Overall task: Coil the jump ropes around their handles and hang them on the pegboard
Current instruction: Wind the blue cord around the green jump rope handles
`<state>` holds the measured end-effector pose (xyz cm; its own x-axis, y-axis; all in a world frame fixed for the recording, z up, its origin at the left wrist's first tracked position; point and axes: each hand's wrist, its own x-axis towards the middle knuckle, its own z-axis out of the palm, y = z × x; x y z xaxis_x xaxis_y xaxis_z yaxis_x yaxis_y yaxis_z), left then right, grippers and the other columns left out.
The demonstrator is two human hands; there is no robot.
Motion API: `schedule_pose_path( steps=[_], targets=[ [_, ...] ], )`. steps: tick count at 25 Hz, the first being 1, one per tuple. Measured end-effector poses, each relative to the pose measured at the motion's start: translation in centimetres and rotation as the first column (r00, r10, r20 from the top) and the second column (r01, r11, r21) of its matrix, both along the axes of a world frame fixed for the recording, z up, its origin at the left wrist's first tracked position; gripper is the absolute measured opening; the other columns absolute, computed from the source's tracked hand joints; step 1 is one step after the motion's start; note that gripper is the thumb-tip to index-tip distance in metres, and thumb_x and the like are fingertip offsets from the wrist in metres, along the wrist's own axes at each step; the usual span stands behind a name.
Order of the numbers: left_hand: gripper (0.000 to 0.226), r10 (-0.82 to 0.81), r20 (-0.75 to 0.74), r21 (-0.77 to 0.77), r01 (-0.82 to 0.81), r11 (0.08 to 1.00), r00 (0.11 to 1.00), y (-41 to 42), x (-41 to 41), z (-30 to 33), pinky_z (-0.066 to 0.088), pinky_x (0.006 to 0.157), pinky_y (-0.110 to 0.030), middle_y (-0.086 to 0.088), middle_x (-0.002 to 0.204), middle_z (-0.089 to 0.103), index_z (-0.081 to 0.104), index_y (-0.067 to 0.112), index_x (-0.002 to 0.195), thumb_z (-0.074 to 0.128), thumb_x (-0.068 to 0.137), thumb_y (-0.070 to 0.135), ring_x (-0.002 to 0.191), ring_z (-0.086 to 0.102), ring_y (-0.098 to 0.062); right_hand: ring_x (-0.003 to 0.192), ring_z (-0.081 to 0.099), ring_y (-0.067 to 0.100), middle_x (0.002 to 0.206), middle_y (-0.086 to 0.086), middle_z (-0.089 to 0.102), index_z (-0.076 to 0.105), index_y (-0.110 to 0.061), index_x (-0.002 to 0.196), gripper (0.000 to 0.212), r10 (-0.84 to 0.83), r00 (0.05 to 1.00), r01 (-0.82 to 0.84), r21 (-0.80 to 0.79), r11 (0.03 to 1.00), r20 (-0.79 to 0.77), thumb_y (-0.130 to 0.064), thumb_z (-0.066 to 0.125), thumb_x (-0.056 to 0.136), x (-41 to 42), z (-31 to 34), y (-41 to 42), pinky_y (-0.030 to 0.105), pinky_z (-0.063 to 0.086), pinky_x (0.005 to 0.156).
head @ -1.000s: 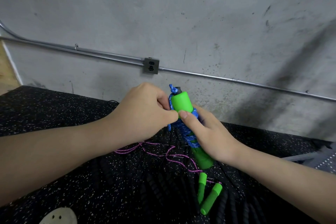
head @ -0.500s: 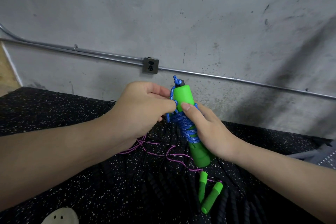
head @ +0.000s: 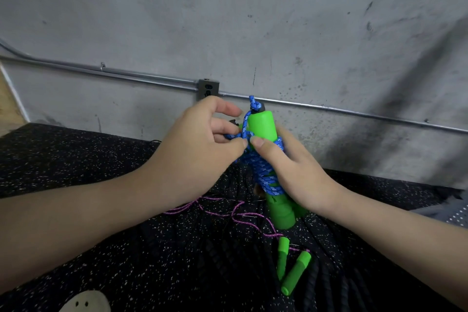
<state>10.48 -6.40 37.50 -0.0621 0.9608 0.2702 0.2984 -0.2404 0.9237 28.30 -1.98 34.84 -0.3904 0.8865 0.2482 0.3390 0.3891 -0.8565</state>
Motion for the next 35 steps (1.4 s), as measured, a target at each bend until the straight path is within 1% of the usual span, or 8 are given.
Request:
schedule_pose_path(
  steps=[4,7,14,18,21,25,31,35],
  targets=[
    [0.037,0.017,-0.091,0.076,-0.01,0.997,0.996,0.0,0.1,-0.4,0.048,0.069,-0.015,0.005,0.092,0.076,0.06,0.03,0.115,0.077,0.087,0.011,0.067,0.061,0.001,0.059,0.055,0.007,0.067,-0.012,0.061,0.051,-0.033,0.089,0.022,-0.149,0.981,0.095,0.363,0.927,0.126,-0.055,0.056,0.09,0.3,0.4,-0.6,0.019,0.043,0.058],
    [0.039,0.022,-0.18,0.112,-0.002,0.994,0.983,-0.3,0.5,-0.4,0.043,0.062,-0.01,0.009,0.09,0.073,0.06,0.028,0.12,0.075,0.089,0.011,0.063,0.057,0.003,0.054,0.053,0.009,0.055,-0.01,0.052,0.053,-0.028,0.089,0.017,-0.174,0.975,0.088,0.471,0.878,0.142,-0.044,0.058,0.092,0.3,0.7,-0.8,0.015,0.036,0.051],
    [0.035,0.0,-0.259,0.142,0.038,0.989,0.966,-0.5,0.9,-0.7,0.041,0.059,-0.009,0.01,0.087,0.072,0.062,0.027,0.119,0.074,0.091,0.009,0.061,0.054,0.002,0.05,0.053,0.006,0.056,-0.02,0.057,0.05,-0.025,0.088,0.013,-0.159,0.976,0.097,0.358,0.929,0.147,-0.033,0.06,0.084,0.2,0.6,-0.8,0.012,0.034,0.046],
    [0.037,-0.066,-0.353,0.141,0.122,0.982,0.933,-0.5,0.6,-0.7,0.045,0.068,-0.011,0.014,0.096,0.069,0.061,0.026,0.123,0.066,0.094,0.003,0.075,0.06,-0.002,0.051,0.05,0.003,0.055,-0.011,0.052,0.052,-0.025,0.086,0.009,-0.166,0.98,0.122,0.334,0.935,0.106,-0.031,0.057,0.082,0.4,0.6,-0.9,0.013,0.034,0.048],
    [0.033,0.0,-0.381,0.227,0.093,0.969,0.924,-0.6,0.9,-1.0,0.05,0.076,-0.015,0.014,0.1,0.067,0.062,0.022,0.12,0.065,0.093,0.003,0.084,0.064,-0.009,0.052,0.049,0.002,0.056,-0.011,0.052,0.052,-0.027,0.083,0.006,-0.176,0.981,0.14,0.341,0.93,0.079,-0.031,0.055,0.08,0.3,0.9,-0.8,0.012,0.035,0.049],
    [0.031,0.096,-0.352,0.395,0.054,0.917,0.931,-0.7,1.3,-0.9,0.056,0.075,-0.026,0.01,0.099,0.064,0.066,0.016,0.11,0.071,0.085,-0.002,0.077,0.068,-0.013,0.054,0.048,0.001,0.06,-0.01,0.054,0.051,-0.027,0.082,0.005,-0.17,0.984,0.143,0.349,0.926,0.049,-0.029,0.054,0.079,0.2,1.3,-0.8,0.015,0.036,0.05],
    [0.013,0.128,-0.427,0.433,0.078,0.898,0.895,-0.3,0.8,-0.3,0.059,0.067,-0.032,0.005,0.096,0.059,0.074,0.011,0.091,0.078,0.085,0.0,0.069,0.067,-0.013,0.053,0.047,0.004,0.057,-0.018,0.054,0.049,-0.028,0.079,0.006,-0.147,0.987,0.117,0.35,0.929,0.06,-0.029,0.055,0.079,0.4,1.2,-1.0,0.013,0.033,0.049],
    [0.006,0.167,-0.519,0.394,0.062,0.917,0.838,-0.7,0.6,0.1,0.046,0.067,-0.02,0.01,0.096,0.052,0.071,0.017,0.09,0.075,0.09,0.012,0.07,0.057,-0.002,0.055,0.049,0.004,0.058,-0.012,0.05,0.05,-0.029,0.085,0.007,-0.135,0.989,0.104,0.352,0.93,0.065,-0.031,0.055,0.08,0.5,1.1,-1.1,0.013,0.033,0.051]
  ],
)
